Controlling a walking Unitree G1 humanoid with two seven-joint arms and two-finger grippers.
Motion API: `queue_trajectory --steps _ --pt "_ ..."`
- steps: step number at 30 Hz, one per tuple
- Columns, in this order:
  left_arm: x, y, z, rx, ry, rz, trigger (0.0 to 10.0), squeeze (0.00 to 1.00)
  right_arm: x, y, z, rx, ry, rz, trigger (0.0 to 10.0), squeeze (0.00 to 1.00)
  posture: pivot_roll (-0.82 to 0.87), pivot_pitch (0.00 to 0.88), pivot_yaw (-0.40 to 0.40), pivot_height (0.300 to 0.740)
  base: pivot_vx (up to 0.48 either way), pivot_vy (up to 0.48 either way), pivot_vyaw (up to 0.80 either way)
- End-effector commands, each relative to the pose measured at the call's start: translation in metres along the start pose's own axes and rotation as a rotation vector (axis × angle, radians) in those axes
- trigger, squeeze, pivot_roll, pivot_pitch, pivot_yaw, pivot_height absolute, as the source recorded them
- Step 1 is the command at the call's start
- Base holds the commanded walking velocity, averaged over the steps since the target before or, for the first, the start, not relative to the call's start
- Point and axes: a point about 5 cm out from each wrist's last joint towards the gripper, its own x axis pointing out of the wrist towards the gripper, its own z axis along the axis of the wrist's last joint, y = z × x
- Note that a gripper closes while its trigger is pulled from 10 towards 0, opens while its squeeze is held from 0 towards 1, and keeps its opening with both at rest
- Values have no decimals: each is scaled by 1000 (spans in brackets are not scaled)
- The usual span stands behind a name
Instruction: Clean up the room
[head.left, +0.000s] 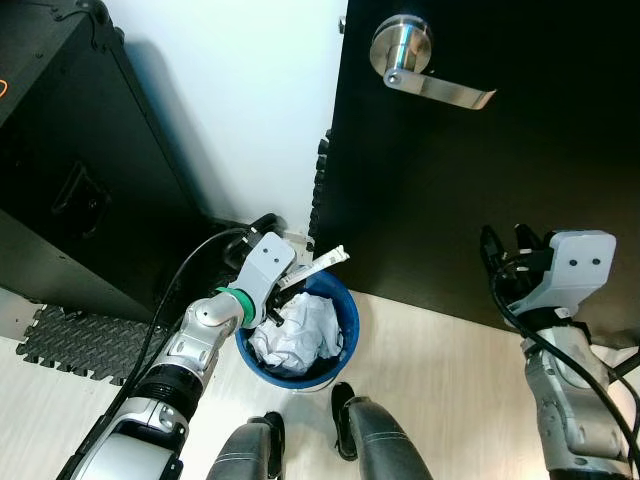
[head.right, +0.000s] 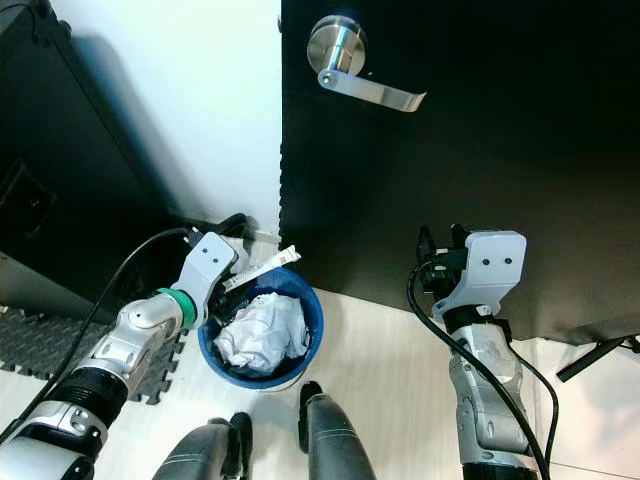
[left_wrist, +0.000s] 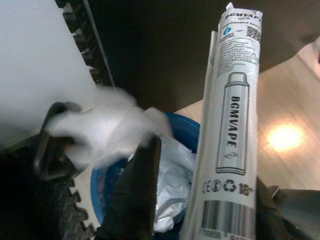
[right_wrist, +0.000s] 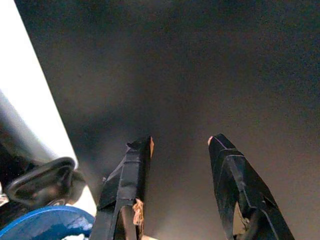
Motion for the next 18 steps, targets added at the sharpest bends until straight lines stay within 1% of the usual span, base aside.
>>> queue_trajectory --steps 1,3,4,6,9,11,12,13,15,16,17,18 --pt "-2 -6 -10 -31 21 -25 10000 1000 -3 1 -6 12 34 -5 10000 0 -230 287 37 735 0 0 0" --pt "-2 -6 -11 -40 24 -33 10000 992 -2 2 -6 14 37 -5 10000 0 -225 278 38 735 0 0 0" --pt "-3 -6 -13 -49 31 -34 10000 0 0 2 -6 16 38 -5 10000 0 -218 267 39 735 0 0 0" --pt "-5 -7 -16 -70 39 -38 10000 0 4 3 -7 20 41 -5 10000 0 -211 251 41 735 0 0 0" --pt "-7 -10 -19 -77 41 -53 10000 0 6 5 -7 24 37 -3 10000 0 -203 240 42 735 0 0 0" --pt "-10 -17 -26 -120 60 -78 10000 0 11 7 -7 31 32 3 10000 0 -195 221 42 735 0 0 0" --pt "-10 -17 -26 -120 60 -78 10000 0 11 7 -7 31 32 3 10000 0 -195 221 42 735 0 0 0" --pt "-11 -20 -35 -126 105 -85 10000 0 14 9 -7 35 29 6 10000 0 -187 212 40 735 0 0 0" --pt "-11 -20 -35 -126 105 -85 10000 0 14 9 -7 35 29 6 10000 0 -187 212 40 735 0 0 0" --pt "-13 -22 -51 -57 221 -68 10000 0 16 10 -7 39 28 8 10000 0 -180 207 37 735 0 0 0" --pt "-13 -22 -51 -57 221 -68 10000 0 16 10 -7 39 28 8 10000 0 -180 207 37 735 0 0 0" --pt "-17 -19 -66 77 337 -31 10000 0 17 11 -6 42 29 11 10000 0 -173 201 32 735 0 0 0"
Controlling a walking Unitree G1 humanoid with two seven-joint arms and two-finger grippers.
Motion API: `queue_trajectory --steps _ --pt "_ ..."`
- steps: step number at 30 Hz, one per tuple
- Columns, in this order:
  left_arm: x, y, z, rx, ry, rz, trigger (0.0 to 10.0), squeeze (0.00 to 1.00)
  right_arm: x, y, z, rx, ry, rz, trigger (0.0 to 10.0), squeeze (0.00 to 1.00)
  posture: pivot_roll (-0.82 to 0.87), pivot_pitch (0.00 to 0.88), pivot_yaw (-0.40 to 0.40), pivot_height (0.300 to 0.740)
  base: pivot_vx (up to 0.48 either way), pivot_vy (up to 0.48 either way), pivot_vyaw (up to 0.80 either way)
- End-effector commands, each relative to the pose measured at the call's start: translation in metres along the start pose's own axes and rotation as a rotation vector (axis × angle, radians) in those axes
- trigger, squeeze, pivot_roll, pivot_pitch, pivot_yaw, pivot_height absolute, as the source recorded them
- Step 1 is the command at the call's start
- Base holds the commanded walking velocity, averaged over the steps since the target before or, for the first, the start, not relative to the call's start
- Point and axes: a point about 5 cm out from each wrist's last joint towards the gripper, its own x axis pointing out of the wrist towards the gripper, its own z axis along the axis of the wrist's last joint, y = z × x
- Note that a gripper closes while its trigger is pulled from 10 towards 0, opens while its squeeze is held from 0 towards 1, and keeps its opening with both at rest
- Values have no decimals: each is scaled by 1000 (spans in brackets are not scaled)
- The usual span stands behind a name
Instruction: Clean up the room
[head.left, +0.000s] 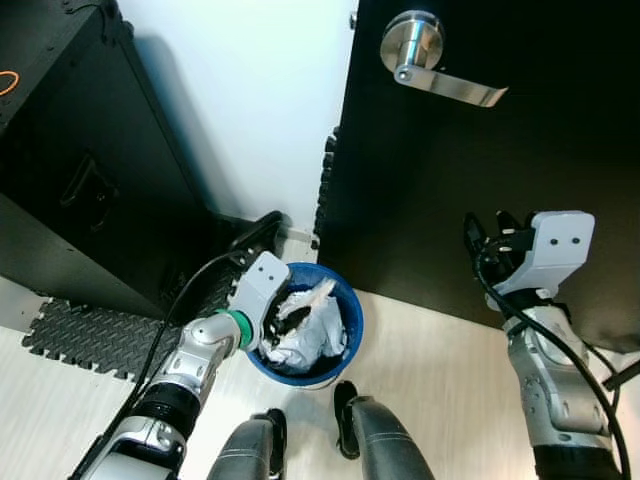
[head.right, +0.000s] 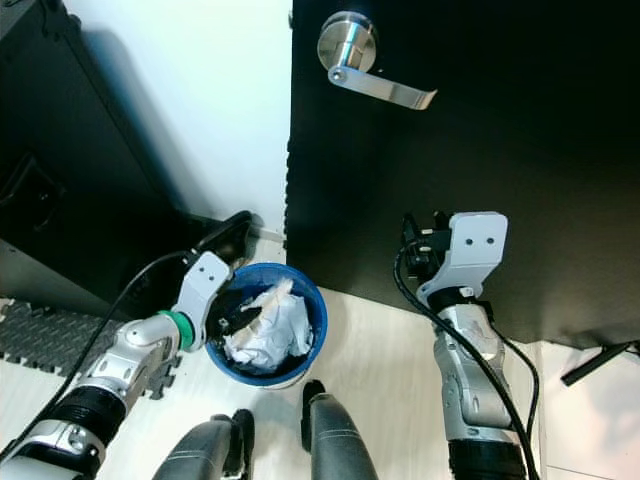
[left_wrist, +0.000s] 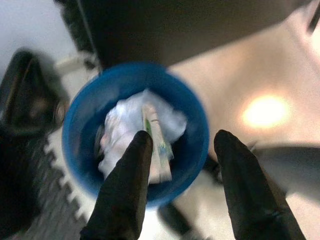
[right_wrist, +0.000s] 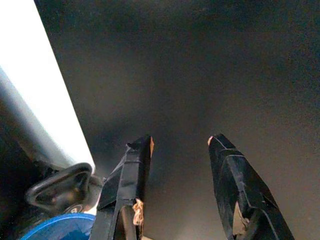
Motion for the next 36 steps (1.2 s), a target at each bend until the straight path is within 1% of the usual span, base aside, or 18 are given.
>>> queue_trajectory --steps 1,4,6,7,8,10,13,14,15,18,19,20,23,24,26,28,31,36 --pt "-4 0 -32 210 187 49 10000 0 -3 -2 -7 6 32 -11 10000 0 -170 199 33 735 0 0 0" --pt "-6 9 -25 287 138 87 10000 0 -3 -1 -8 9 35 -8 10000 0 -168 198 38 735 0 0 0" --pt "-6 9 -25 287 138 87 10000 0 -3 -1 -8 9 35 -8 10000 0 -168 198 38 735 0 0 0" --pt "-7 15 -5 230 12 127 10000 0 -3 -1 -9 12 36 -11 10000 0 -165 194 43 735 0 0 0" --pt "-7 15 -5 230 12 127 10000 0 -3 -1 -9 12 36 -11 10000 0 -165 194 43 735 0 0 0" --pt "-10 17 12 157 -108 166 10000 0 -3 0 -10 15 35 -13 10000 0 -153 184 48 735 0 0 0" --pt "-12 17 19 112 -167 186 10000 0 -2 0 -11 17 34 -12 10000 0 -153 184 48 735 0 0 0" --pt "-16 16 32 24 -262 233 10000 0 -1 5 -12 31 29 -1 10000 0 -135 154 52 735 0 0 0" --pt "-16 16 32 24 -262 233 10000 0 -1 5 -12 31 29 -1 10000 0 -135 154 52 735 0 0 0" --pt "-32 17 57 -176 -446 372 10000 0 3 23 -15 80 24 52 10000 0 -101 110 52 735 0 0 0" --pt "-32 17 57 -176 -446 372 10000 0 3 23 -15 80 24 52 10000 0 -101 110 52 735 0 0 0" --pt "-41 17 66 -229 -499 414 10000 0 4 31 -17 106 25 81 10000 0 -86 98 50 735 0 0 0" --pt "-49 18 73 -260 -541 445 10000 0 5 40 -19 135 32 118 10000 0 -66 80 47 735 0 0 0" --pt "-57 19 78 -268 -571 478 10000 0 7 51 -22 165 40 170 10000 0 -49 64 40 735 0 0 0" --pt "-57 19 78 -268 -571 478 10000 0 7 51 -22 165 40 170 10000 0 -49 64 40 735 0 0 0" --pt "-64 27 81 -271 -586 534 10000 0 9 70 -26 211 62 257 10000 0 -35 37 29 735 0 0 0" --pt "-65 35 81 -276 -583 578 10000 0 12 81 -29 228 73 289 10000 0 -34 21 23 735 0 0 0" --pt "-67 37 83 -291 -573 597 10000 0 14 83 -31 232 73 292 10000 0 -35 12 21 735 0 0 0"
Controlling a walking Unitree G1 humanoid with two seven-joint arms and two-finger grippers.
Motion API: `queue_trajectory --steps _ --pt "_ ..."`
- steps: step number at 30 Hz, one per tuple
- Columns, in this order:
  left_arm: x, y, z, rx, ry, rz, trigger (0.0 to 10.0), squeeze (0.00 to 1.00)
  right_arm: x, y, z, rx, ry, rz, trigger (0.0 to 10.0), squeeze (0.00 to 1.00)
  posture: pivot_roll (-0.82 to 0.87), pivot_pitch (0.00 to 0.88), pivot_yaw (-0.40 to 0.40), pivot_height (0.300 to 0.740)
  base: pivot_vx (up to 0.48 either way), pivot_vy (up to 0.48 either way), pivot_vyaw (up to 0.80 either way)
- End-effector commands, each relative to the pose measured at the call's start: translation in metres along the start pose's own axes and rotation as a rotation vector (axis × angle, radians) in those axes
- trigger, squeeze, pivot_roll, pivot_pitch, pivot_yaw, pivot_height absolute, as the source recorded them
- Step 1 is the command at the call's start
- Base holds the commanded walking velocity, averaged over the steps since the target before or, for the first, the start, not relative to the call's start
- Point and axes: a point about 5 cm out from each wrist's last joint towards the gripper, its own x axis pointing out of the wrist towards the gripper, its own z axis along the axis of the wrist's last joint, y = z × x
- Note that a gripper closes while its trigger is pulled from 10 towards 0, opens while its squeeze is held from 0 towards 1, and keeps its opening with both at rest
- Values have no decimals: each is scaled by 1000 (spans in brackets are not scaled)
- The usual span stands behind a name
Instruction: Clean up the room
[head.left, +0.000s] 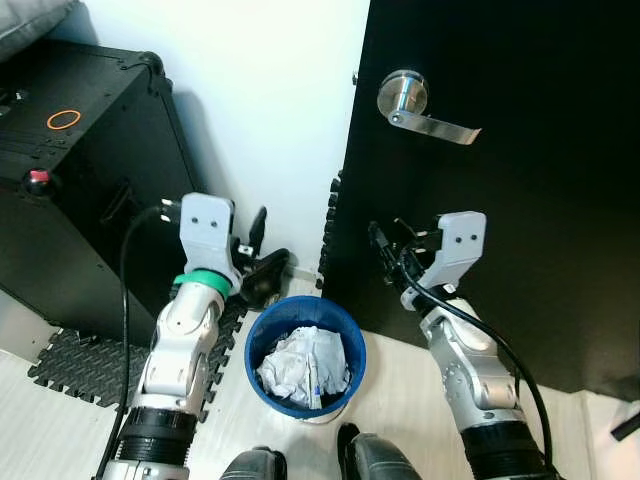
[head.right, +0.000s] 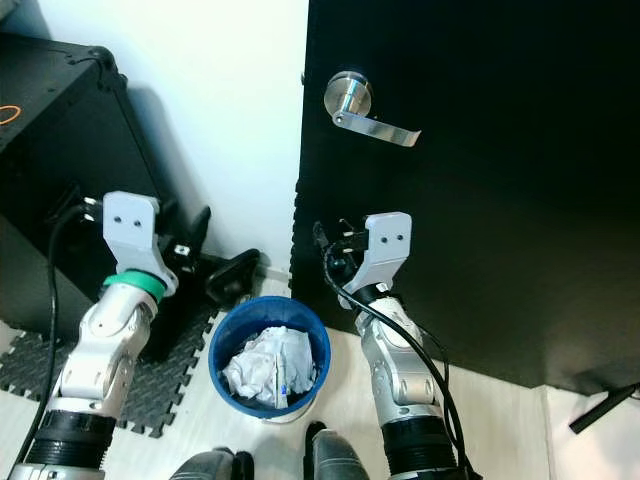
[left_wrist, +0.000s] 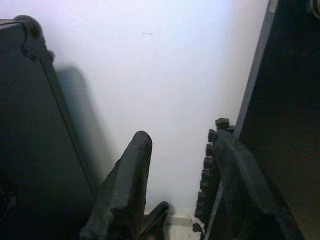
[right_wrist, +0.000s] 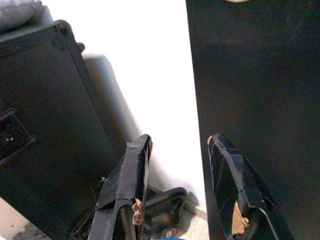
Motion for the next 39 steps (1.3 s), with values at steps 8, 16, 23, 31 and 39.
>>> queue_trajectory --steps 8,16,23,31,39 --pt "-3 -5 -2 -5 38 9 10000 0 1 -5 -3 -3 5 -8 10000 0 -37 5 20 735 -275 0 0" --pt "-1 -5 -1 -1 40 9 10000 0 3 -5 -5 -6 4 -4 10000 0 -36 1 22 735 -308 0 0" --pt "-2 -5 -1 2 49 11 10000 0 4 -6 -6 -11 4 -4 10000 0 -36 0 23 735 -333 0 0" --pt "-3 -6 -2 3 56 8 10000 0 3 -8 -8 -31 12 -2 10000 0 -36 0 24 735 -334 0 0" --pt "-4 -6 -5 5 65 10 10000 0 2 -8 -10 -46 22 3 10000 0 -36 2 23 735 -334 0 0"
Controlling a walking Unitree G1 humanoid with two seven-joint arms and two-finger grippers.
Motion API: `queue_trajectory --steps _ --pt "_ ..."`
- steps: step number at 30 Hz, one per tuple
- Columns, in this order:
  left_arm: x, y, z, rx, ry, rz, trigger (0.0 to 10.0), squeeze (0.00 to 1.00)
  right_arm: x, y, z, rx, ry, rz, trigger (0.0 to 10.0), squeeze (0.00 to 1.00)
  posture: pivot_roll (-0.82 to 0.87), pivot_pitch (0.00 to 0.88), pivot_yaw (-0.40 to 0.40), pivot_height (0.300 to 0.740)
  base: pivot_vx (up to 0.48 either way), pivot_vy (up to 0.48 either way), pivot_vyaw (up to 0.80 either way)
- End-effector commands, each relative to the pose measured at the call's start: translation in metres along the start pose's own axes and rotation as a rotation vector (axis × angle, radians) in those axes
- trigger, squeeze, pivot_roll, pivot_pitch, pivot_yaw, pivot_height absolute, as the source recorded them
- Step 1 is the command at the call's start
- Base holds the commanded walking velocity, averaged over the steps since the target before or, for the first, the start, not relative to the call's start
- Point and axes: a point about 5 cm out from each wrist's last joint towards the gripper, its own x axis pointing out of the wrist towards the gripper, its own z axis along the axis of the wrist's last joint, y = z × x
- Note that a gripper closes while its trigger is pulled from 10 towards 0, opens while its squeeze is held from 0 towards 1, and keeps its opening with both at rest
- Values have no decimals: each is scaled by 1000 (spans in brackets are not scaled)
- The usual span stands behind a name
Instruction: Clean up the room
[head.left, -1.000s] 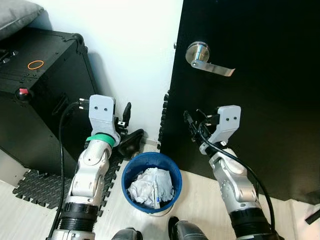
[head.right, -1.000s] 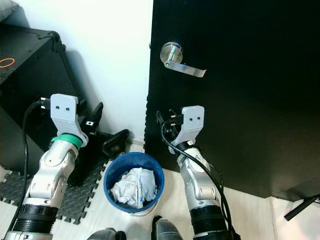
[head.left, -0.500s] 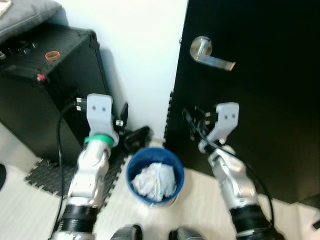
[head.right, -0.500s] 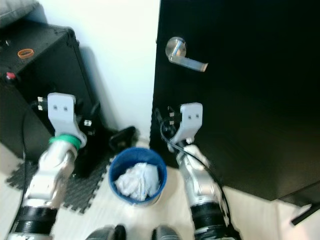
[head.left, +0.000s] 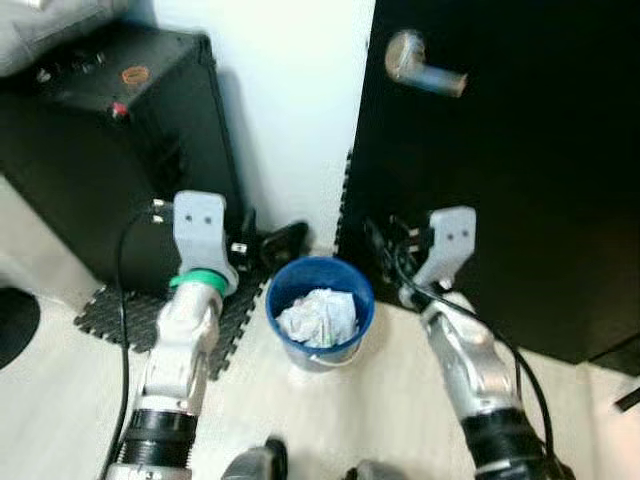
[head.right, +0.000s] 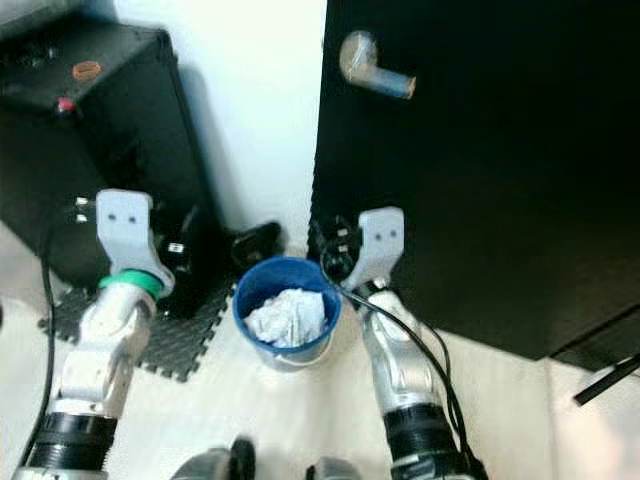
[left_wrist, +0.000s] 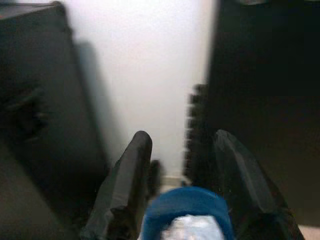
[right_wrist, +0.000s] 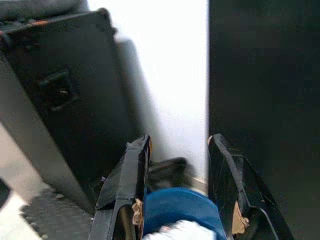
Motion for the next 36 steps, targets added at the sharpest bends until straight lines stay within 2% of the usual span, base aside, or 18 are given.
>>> queue_trajectory --steps 1,11,17,23,25,36 --pt "-3 5 -6 14 26 21 10000 0 -2 3 -6 -6 20 12 10000 0 -34 0 22 735 -330 0 0" --pt "-2 5 -7 18 32 21 10000 0 -2 3 -8 -18 30 16 10000 0 -32 0 20 735 -313 0 0" --pt "-2 -1 -11 24 54 4 10000 0 -3 4 -16 -37 62 24 10000 0 -29 0 10 735 0 0 800" --pt "2 -18 -11 41 62 -63 10000 0 -6 1 -24 -66 98 26 10000 0 -31 0 3 735 0 0 800" --pt "3 -30 -12 45 63 -103 10000 0 -8 -3 -28 -69 117 21 10000 0 -33 0 2 735 0 0 800" --pt "3 -41 -15 58 73 -146 10000 0 -12 -7 -37 -69 148 11 10000 0 -27 0 4 735 0 0 800"
